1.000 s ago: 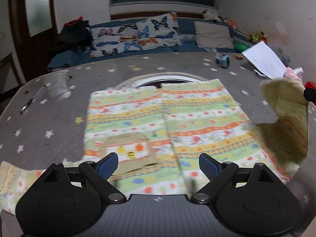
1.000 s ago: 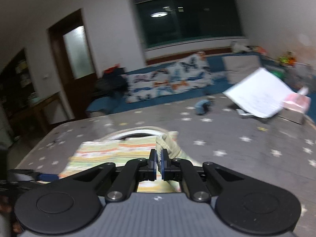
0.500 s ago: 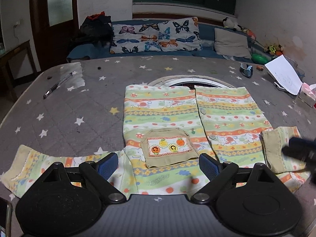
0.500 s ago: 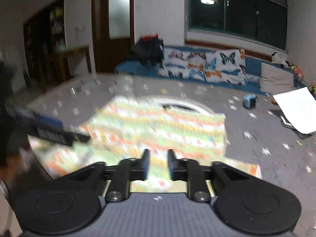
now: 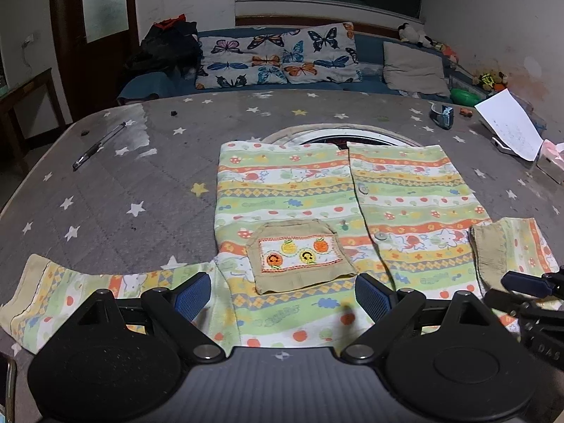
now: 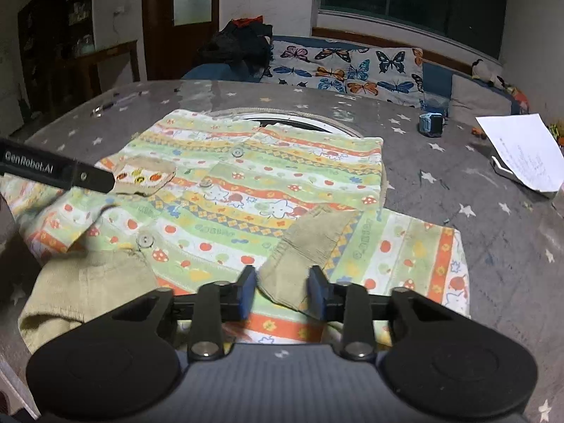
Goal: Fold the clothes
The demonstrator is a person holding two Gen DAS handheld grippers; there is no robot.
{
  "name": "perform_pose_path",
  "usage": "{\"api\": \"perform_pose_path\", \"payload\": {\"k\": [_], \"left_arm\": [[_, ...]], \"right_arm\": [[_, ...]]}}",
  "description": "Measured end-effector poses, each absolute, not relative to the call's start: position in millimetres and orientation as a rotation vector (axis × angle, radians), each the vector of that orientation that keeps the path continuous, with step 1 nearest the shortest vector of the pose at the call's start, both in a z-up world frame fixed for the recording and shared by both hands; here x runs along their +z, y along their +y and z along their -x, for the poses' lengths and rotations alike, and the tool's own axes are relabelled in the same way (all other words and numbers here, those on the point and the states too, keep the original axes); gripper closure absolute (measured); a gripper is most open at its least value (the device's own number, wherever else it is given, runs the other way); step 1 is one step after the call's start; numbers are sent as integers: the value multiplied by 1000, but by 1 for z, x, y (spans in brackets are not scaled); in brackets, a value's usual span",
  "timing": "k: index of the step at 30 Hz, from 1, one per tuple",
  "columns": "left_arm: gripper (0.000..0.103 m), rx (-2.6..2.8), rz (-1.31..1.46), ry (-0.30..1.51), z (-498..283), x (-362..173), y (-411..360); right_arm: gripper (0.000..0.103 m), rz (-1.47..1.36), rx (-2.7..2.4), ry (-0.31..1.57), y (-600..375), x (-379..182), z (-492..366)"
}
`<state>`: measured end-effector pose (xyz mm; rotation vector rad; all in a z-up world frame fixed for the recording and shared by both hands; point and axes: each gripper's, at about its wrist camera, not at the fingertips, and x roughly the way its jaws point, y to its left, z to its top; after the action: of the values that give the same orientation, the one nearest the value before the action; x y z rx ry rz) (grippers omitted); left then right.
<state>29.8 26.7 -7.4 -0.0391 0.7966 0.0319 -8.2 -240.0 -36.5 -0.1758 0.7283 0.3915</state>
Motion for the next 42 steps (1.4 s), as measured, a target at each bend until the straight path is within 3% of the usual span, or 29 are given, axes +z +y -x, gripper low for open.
{"api": "perform_pose_path", "payload": {"k": [3, 15, 16, 19, 22, 24, 32, 34, 42], "left_arm": [[12, 30, 42, 795, -29, -7, 27], [12, 24, 64, 791, -28, -5, 30], [12, 22, 66, 793, -28, -5, 29], [12, -6, 69, 793, -26, -2, 25], [12, -29, 60, 786, -25, 1, 16], [12, -43, 57, 786, -25, 1, 11], [12, -52, 41, 804, -27, -4, 2], [12, -45, 46, 805, -28, -4, 4], [12, -30, 53, 802, -28, -3, 11]], "right_arm": [[96, 145, 394, 726, -244, -31, 7], [100, 134, 383, 665, -240, -2, 10], [99, 140, 383, 672, -237, -3, 8], [79, 149, 371, 686, -231, -9, 8], [74, 168, 368, 692, -226, -15, 11], [65, 178, 363, 707, -225, -19, 13], [65, 197, 346, 741, -229, -36, 14], [67, 190, 345, 744, -231, -38, 13], [96, 144, 337, 741, -244, -34, 11]]}}
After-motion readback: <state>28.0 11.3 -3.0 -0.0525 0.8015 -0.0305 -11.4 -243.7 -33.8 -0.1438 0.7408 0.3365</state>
